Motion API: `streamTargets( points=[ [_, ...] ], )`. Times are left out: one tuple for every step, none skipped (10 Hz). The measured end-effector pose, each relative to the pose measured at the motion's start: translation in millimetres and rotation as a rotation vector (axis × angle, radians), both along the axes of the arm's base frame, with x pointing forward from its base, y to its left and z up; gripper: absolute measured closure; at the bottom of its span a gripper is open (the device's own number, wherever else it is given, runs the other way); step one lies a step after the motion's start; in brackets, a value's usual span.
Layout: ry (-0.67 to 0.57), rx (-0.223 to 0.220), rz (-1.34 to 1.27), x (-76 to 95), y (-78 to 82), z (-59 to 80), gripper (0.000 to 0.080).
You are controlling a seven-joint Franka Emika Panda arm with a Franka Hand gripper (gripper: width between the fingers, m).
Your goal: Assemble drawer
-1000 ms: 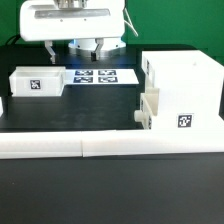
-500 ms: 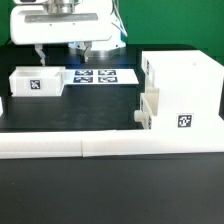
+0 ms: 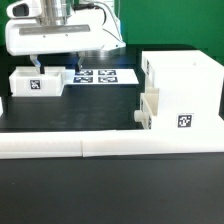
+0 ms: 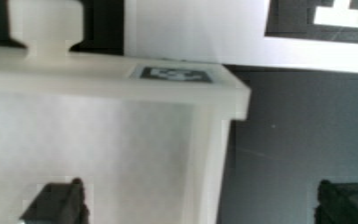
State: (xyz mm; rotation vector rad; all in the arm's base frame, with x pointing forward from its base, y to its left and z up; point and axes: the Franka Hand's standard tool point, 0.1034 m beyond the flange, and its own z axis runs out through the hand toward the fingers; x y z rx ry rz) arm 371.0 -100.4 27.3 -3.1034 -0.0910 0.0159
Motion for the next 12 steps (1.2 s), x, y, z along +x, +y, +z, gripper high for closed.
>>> streamTargets(
  points=[
    [-0.023,-0.009,0.006,-0.8,1.9,-5.7,0.0151],
    [-0.017,-0.007,0.009,-1.2,2.3,-6.2,0.0151],
    [-0.018,-0.007,0.010,-0.7,2.2,-6.1,0.0151],
    [-0.015,-0.006,0.005,-0.9,3.6,-7.1,0.0151],
    [-0.005,-0.002,-0.001,-2.4,9.2,-11.2,0.0151],
    [-0.008,-0.003,-0.006,-4.4,9.5,-14.9,0.0151],
    [-0.002,-0.002,-0.019,-8.4,8.3,-18.7,0.0151],
    [0.003,-0.001,-0.019,-10.3,8.6,-20.5,0.0151],
    [0.000,-0.003,-0.017,-11.8,8.8,-21.0,0.0151],
    [-0.003,-0.004,-0.012,-13.9,8.9,-21.4,0.0151],
    [-0.005,-0.005,-0.009,-15.1,8.8,-21.7,0.0151],
    [-0.007,-0.006,-0.009,-14.5,8.7,-21.5,0.0273]
  ],
)
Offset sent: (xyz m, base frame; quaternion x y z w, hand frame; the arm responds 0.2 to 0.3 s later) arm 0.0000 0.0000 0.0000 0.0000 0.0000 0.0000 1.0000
